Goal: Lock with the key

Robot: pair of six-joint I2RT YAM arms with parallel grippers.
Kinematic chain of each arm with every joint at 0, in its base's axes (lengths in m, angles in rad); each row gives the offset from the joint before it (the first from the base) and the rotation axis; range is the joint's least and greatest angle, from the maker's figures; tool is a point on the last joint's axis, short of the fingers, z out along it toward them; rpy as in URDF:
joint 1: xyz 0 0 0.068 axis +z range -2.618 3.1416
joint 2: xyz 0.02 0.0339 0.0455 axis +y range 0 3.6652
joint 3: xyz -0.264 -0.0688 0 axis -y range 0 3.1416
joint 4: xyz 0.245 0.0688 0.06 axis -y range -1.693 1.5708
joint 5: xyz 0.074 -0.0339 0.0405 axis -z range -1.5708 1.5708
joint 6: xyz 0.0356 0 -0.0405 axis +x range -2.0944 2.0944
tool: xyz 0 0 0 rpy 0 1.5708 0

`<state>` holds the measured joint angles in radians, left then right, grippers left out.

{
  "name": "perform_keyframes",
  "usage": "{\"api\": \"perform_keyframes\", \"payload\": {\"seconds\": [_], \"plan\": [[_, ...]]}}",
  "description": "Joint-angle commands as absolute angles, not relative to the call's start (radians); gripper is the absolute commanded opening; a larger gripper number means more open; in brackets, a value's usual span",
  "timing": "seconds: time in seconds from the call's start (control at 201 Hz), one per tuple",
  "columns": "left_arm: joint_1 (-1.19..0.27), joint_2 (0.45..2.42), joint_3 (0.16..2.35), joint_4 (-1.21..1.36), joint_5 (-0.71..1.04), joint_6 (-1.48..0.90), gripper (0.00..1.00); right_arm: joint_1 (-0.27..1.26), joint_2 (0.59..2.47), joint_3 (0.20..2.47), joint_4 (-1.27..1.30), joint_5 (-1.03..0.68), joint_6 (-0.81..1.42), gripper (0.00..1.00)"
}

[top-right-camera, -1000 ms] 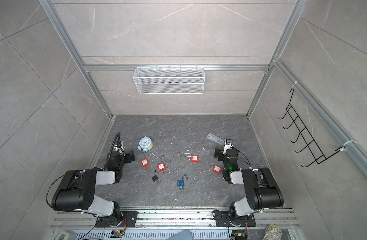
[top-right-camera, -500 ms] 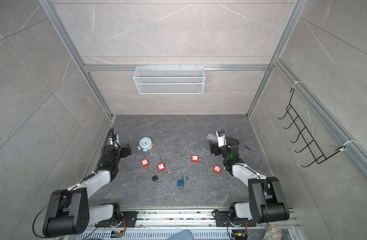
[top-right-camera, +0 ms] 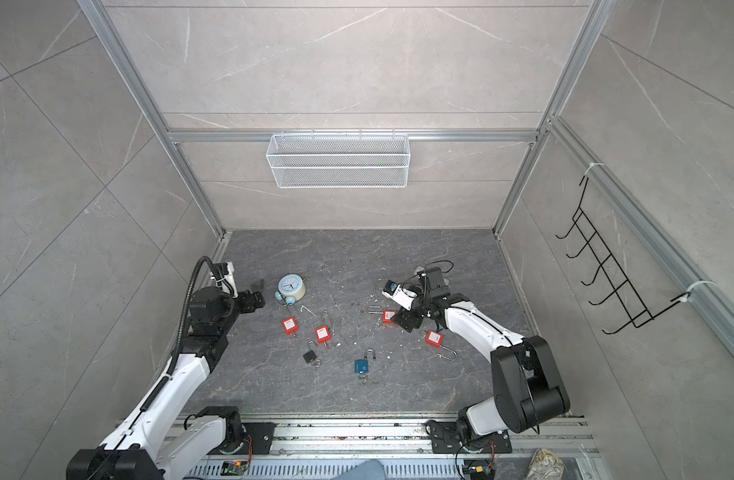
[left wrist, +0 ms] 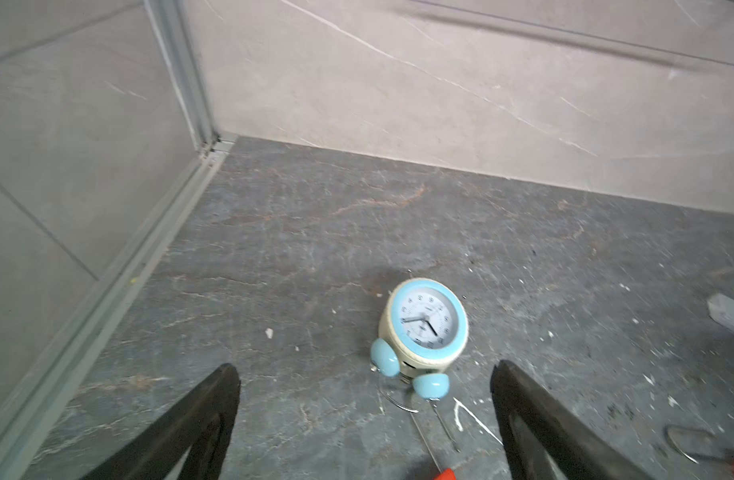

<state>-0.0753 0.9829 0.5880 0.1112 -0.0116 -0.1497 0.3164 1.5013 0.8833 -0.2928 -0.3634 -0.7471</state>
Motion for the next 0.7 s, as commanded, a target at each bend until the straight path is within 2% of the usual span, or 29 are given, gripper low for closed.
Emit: {"api": "perform_keyframes", "payload": {"seconds": [0.0, 0.483, 0.697], "plan": [[-0.118, 1.042, 0.67, 0.078, 0.042, -0.158, 0.96, 0.335, 1.558, 0.944, -0.368, -0.382, -0.809, 0.86], [-0.176, 1.129, 0.721, 0.055, 0.048, -0.114, 0.96, 0.352, 1.845, 1.198, -0.512, -0.343, -0.914, 0.82], [-0.179, 1.147, 0.73, 0.0, 0.058, -0.111, 0.96, 0.361, 1.905, 1.269, -0.585, -0.349, -0.926, 0.8]]}}
